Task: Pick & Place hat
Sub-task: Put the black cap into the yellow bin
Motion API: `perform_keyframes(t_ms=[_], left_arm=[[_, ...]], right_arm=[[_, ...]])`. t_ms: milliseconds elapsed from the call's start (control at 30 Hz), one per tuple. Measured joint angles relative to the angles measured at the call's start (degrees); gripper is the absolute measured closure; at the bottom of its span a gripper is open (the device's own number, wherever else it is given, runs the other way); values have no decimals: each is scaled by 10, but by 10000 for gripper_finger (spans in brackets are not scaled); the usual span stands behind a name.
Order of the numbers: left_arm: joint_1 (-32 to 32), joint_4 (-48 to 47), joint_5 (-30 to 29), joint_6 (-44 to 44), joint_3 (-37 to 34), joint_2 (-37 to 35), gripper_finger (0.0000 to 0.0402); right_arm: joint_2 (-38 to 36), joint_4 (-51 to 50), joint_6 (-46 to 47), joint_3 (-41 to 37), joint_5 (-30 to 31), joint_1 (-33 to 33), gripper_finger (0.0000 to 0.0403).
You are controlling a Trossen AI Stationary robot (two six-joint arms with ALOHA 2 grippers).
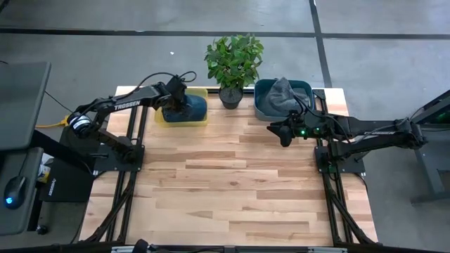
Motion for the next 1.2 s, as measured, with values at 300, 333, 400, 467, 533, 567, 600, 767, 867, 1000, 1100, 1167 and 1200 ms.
perform_keyframes(t_ms=[300,333,400,467,533,567,600,767,867,1000,1100,1167,1200], left_arm=[[0,-54,6,0,27,0,179],[0,-59,5,0,30,0,179],[0,-69,4,0,38,0,179],[0,-81,3,0,46,-1,179],[0,-99,3,0,55,-4,179],[0,-108,3,0,60,-6,179],[0,-115,2,2,65,-10,179],[0,-132,-16,5,83,-31,179],[0,-155,-37,6,93,-45,179],[0,-196,-63,15,103,-65,179],[0,-224,-83,15,106,-73,181],[0,-231,-98,15,108,-82,192],[0,-235,-106,15,108,-86,202]], right_arm=[[0,0,-2,0,0,0,250],[0,0,-2,0,0,0,250],[0,0,-2,0,0,0,250],[0,0,-2,0,0,0,250],[0,0,-2,0,-1,0,250],[0,0,-2,0,-2,0,250],[0,0,-2,0,-2,0,250],[0,-3,-2,0,-2,0,249],[0,-3,-2,0,-2,0,249],[0,-4,-2,0,-2,0,249],[0,-4,-2,0,-2,0,249],[0,-4,-2,0,-2,0,249],[0,-4,-2,0,-2,0,249]])
